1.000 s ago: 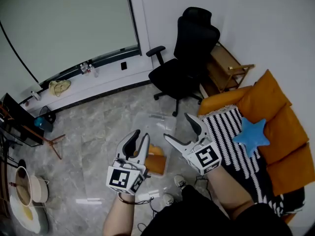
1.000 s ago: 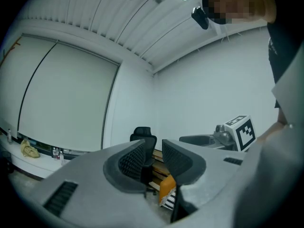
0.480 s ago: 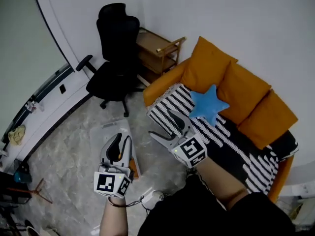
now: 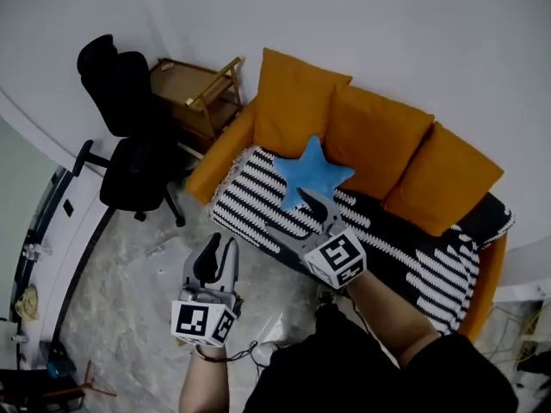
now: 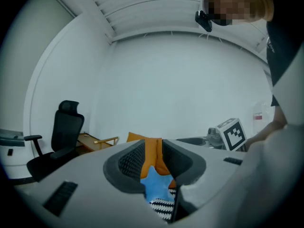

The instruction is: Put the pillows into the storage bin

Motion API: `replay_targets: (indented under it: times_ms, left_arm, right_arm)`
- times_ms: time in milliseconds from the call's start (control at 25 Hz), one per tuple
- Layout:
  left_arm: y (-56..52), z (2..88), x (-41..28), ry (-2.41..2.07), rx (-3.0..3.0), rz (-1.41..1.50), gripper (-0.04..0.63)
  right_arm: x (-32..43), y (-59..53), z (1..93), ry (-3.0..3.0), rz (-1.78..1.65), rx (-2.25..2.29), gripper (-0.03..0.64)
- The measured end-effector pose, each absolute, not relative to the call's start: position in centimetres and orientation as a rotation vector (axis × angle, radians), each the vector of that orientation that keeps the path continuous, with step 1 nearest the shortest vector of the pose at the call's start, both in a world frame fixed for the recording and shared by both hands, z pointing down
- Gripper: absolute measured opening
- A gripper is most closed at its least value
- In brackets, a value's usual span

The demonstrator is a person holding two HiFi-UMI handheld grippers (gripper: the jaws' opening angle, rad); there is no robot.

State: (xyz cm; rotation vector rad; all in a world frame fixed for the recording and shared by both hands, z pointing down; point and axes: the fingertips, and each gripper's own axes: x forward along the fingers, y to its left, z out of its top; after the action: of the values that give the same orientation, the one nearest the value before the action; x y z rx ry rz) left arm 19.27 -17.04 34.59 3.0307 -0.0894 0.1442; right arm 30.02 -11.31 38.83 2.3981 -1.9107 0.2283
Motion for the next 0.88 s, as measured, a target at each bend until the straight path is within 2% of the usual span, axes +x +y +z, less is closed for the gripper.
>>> replay_targets:
  times_ms: [200,400,880]
  left_arm:
    - [-12.7,36.3,29.6,0.037,3.008,0.192,0.098]
    - [-8.7,38.3,37.3,0.164,2.982,0.258,0.098]
    - [-7.4,45.4,47.7,0.482,2.896,0.422,0.100]
  right_arm:
    - [39.5,-6.5,42.0,-1.810,0.336,2.472,0.414]
    - [45.8,-2.0,45.5,-1.725,0.460,2.526,0.413]
    - [54.3,1.9,55.0,-1.404,0.826,2.835,0.411]
